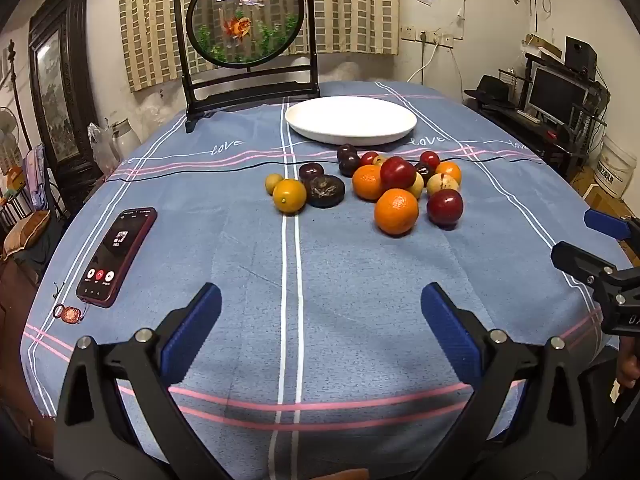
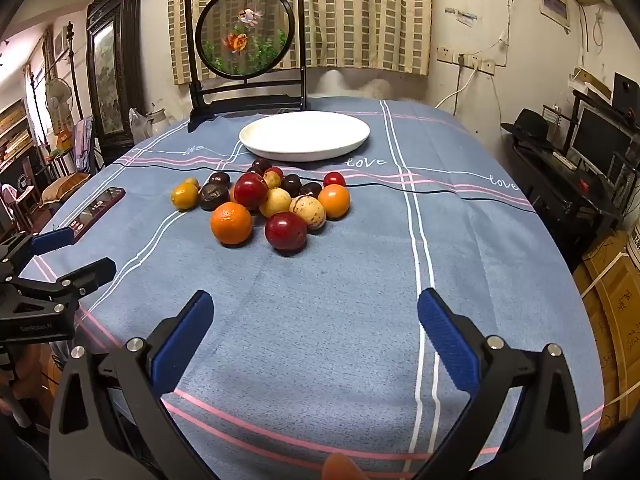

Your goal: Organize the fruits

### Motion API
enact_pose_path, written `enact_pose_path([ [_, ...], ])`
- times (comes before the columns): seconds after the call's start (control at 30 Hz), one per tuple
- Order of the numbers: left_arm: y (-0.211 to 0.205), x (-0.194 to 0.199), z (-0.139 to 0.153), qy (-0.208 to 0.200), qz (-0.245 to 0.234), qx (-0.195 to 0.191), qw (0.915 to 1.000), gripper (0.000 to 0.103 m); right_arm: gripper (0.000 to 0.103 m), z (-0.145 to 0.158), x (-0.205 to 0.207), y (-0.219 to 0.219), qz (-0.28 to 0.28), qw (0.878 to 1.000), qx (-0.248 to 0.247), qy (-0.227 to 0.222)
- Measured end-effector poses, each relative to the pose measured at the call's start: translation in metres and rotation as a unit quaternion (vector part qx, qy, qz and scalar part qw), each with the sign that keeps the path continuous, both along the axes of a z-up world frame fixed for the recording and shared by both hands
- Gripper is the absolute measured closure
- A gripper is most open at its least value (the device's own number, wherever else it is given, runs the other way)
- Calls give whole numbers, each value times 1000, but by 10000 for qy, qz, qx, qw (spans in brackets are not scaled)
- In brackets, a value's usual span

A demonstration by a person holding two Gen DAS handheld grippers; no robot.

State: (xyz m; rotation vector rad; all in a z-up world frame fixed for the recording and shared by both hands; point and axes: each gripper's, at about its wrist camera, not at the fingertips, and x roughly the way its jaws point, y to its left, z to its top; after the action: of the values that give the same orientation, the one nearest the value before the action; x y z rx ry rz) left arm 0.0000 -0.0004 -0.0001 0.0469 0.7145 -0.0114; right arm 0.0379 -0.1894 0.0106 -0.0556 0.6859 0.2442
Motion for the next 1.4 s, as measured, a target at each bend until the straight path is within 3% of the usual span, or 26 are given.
enact_pose_path([
  [0.63, 11, 0, 0, 40, 49, -54, 10000, 2, 1, 1, 0, -2, 2, 10000, -19, 41],
  [1.4, -4, 0, -4, 103, -11, 49, 9999, 2, 1, -3, -4, 4, 83, 9999, -49, 32],
])
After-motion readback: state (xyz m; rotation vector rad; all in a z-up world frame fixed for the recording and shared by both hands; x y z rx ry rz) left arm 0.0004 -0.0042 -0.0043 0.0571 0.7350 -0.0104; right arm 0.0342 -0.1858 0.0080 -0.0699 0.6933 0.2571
